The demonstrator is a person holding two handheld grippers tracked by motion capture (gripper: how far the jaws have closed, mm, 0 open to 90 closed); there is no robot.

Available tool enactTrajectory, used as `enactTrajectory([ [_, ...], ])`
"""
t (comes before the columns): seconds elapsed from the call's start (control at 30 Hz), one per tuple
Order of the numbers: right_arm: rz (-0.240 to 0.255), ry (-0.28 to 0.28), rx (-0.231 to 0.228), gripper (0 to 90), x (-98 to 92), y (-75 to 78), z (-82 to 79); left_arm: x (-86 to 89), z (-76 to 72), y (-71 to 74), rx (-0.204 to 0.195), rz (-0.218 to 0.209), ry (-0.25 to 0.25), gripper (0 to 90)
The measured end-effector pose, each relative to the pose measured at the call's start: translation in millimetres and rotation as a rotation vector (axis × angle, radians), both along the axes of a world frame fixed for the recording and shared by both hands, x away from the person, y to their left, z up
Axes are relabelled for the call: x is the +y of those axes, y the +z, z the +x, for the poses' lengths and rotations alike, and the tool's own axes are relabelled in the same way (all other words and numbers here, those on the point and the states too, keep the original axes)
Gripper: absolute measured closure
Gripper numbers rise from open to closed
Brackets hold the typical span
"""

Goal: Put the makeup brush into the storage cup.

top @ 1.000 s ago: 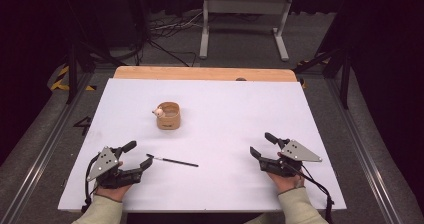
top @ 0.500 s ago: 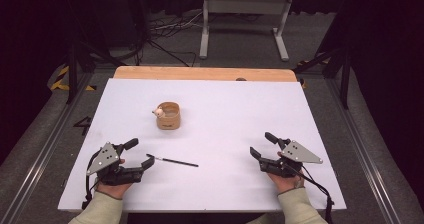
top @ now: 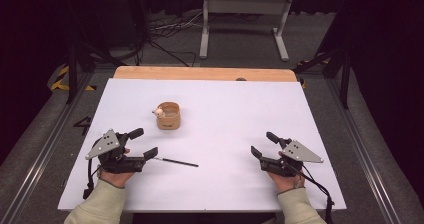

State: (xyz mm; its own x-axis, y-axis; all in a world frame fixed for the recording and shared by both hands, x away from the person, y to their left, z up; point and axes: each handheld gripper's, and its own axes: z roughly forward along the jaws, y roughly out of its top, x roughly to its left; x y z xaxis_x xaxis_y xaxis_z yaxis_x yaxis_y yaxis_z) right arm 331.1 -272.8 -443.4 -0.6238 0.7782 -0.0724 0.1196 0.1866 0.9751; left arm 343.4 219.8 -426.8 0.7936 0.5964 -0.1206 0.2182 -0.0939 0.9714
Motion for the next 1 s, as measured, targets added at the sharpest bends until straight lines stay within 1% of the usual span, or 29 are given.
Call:
enactTrajectory([
  [0.03,0.0,0.0,0.0,24.3,0.0,0.0,0.0,-1.9,2.0,1.1,0.004,0.005,-0.006,12.8],
  [0.13,0.003,-0.013,-0.001,24.1,-1.4,-0.1,0.7,-6.2,8.0,4.8,-0.001,0.016,-0.018,12.6],
  [0.23,0.011,-0.019,-0.002,24.1,-2.9,0.1,0.4,-9.0,13.4,6.8,-0.001,0.008,-0.024,12.1],
  [0.37,0.019,-0.024,-0.005,24.0,-3.7,0.2,-0.3,-13.5,18.7,10.4,0.002,0.013,-0.034,11.5],
  [0.43,0.021,-0.022,-0.007,24.0,-3.8,0.2,-0.6,-15.6,19.9,12.1,0.005,0.021,-0.04,11.4],
  [0.47,0.02,-0.022,-0.008,24.0,-3.9,0.3,-0.7,-16.8,21.1,13.0,-0.002,0.026,-0.041,11.4],
  [0.53,0.02,-0.021,-0.008,24.0,-3.8,0.3,-0.9,-18.9,22.5,14.8,0.0,0.045,-0.045,10.9],
  [0.6,0.021,-0.02,-0.01,23.9,-3.7,0.4,-1.2,-20.2,23.1,15.7,-0.004,0.049,-0.045,10.5],
  [0.7,0.019,-0.019,-0.014,23.8,-3.6,0.4,-1.2,-23.5,24.3,20.7,-0.007,0.093,-0.048,10.0],
  [0.73,0.022,-0.022,-0.012,23.7,-3.8,0.9,-1.3,-24.0,24.7,23.1,-0.007,0.115,-0.051,9.9],
  [0.8,0.027,-0.021,-0.009,23.7,-4.3,2.8,-1.7,-25.6,25.2,26.8,-0.005,0.141,-0.06,9.9],
  [0.83,0.03,-0.015,-0.001,23.7,-4.4,3.7,-1.9,-25.6,25.2,26.8,-0.005,0.141,-0.06,9.9],
  [0.87,0.03,-0.015,-0.001,23.7,-4.4,3.7,-1.9,-26.8,25.4,28.8,-0.005,0.156,-0.06,9.9],
  [0.9,0.023,-0.01,0.006,23.6,-3.3,7.5,-3.2,-27.9,25.7,30.5,-0.006,0.174,-0.061,9.9],
  [0.93,0.025,-0.007,0.003,23.1,-3.2,9.0,-3.6,-28.6,26.0,31.2,-0.006,0.185,-0.059,10.0],
  [0.97,0.032,-0.009,-0.001,22.7,-2.9,11.0,-4.3,-29.9,28.3,33.1,0.005,0.228,-0.063,9.9],
  [1.0,0.031,-0.005,-0.005,22.7,-3.0,13.2,-4.7,-30.8,30.0,34.6,0.012,0.259,-0.065,9.9],
])
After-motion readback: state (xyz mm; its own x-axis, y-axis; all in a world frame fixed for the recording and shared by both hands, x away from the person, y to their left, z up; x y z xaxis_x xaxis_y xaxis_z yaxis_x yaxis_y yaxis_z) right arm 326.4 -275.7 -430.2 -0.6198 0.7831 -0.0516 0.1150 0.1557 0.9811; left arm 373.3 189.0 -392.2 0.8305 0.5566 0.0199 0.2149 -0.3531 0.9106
